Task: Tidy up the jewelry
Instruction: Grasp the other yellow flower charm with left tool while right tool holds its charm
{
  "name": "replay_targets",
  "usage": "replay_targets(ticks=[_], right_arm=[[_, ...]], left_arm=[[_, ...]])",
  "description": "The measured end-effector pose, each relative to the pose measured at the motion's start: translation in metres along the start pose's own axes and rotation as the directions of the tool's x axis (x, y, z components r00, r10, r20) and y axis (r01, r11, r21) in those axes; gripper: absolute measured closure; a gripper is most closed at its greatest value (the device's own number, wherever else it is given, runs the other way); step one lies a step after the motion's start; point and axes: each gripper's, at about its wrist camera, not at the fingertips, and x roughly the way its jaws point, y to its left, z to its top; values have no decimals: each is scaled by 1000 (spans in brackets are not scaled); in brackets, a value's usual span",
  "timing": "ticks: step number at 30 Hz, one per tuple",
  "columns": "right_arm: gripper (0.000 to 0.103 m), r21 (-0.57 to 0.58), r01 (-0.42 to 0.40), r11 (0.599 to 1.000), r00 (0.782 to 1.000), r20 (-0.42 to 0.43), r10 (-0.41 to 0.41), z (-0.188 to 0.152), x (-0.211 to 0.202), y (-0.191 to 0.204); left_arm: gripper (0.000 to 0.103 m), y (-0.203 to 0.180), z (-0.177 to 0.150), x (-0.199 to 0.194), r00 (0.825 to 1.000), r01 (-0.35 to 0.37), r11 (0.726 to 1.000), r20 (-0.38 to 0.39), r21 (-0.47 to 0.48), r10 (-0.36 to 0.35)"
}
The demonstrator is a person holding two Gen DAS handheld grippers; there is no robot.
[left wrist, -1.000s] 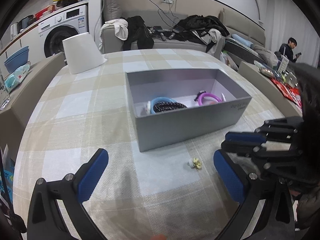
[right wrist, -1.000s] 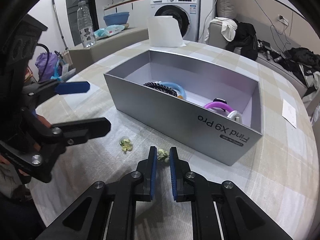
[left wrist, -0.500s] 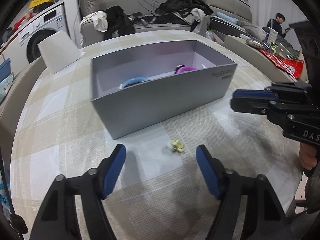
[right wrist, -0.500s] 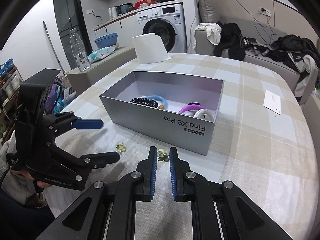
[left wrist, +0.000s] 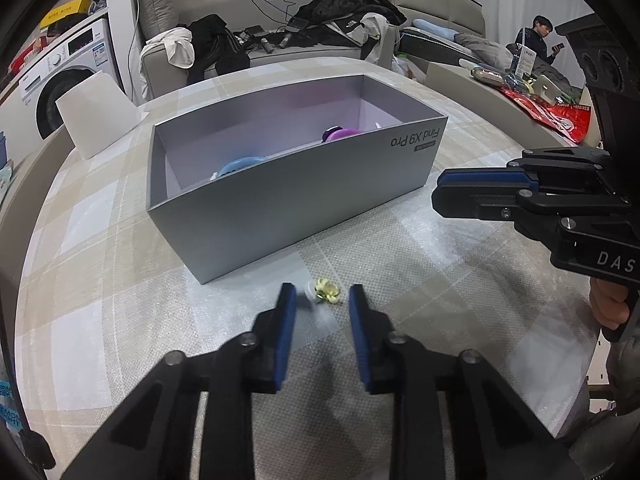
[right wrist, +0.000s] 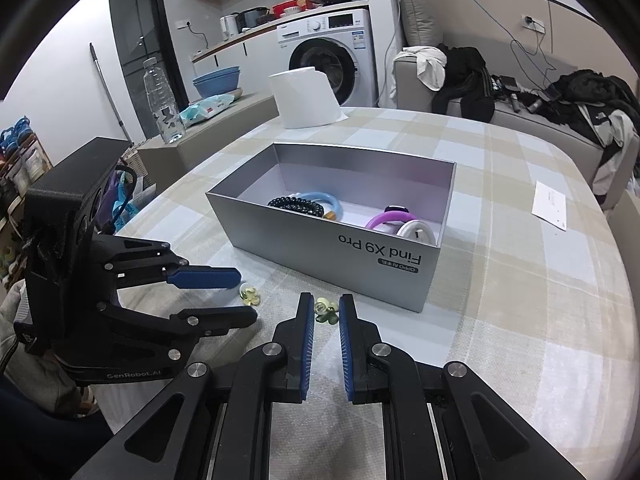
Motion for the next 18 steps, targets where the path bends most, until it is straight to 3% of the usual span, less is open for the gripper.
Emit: replay_targets(ticks=[4, 7, 18], right_arm=[[92, 7, 1, 1000, 1000, 4, -1, 0, -1, -2], [92, 7, 3, 1000, 1000, 5, -3, 0, -2, -2], [92, 11, 11, 1000, 1000, 3, -11, 0, -2, -4]], left_arm=[[91, -1, 1, 0, 1000, 0, 1000, 3, 0, 0], [99, -2, 1, 0, 1000, 4, 1000, 6, 3, -4], [99, -2, 2, -1, 1000, -5, 1000, 14, -12, 5]])
